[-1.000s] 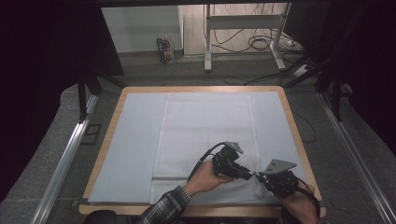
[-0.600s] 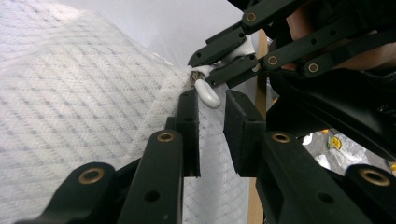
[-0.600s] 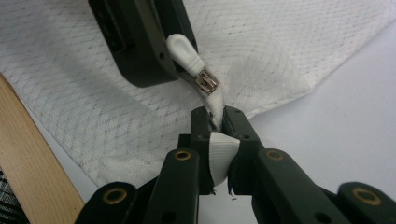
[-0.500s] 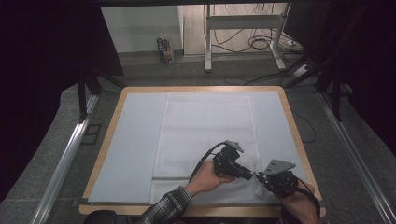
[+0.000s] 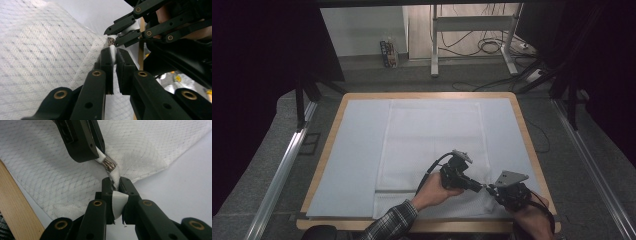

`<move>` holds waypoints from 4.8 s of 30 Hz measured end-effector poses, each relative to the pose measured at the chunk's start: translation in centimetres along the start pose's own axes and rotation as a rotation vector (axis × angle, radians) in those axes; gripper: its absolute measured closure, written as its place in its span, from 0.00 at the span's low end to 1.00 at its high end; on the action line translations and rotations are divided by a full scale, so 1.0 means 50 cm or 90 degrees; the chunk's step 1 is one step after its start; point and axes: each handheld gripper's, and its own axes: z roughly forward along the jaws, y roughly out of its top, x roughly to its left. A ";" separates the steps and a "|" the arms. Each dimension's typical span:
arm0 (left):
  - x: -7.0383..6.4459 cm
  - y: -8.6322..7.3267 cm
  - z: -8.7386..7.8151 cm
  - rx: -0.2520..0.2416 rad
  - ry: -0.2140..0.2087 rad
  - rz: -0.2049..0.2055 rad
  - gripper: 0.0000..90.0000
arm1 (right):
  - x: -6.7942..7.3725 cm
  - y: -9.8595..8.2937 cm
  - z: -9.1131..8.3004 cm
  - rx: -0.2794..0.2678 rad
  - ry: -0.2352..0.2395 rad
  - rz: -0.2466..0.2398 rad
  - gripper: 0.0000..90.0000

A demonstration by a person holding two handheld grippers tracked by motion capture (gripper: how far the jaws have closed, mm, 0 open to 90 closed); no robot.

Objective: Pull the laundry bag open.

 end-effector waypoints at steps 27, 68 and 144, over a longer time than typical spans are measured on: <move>-0.003 0.006 -0.013 0.003 -0.003 0.018 0.97 | -0.011 0.016 0.016 -0.021 0.018 -0.081 0.77; -0.004 -0.034 -0.062 0.023 0.057 0.041 0.97 | -0.013 0.005 0.016 0.004 0.047 -0.012 0.94; 0.015 -0.167 -0.202 -0.010 0.119 -0.036 0.97 | -0.017 0.001 0.012 0.002 0.054 -0.003 0.94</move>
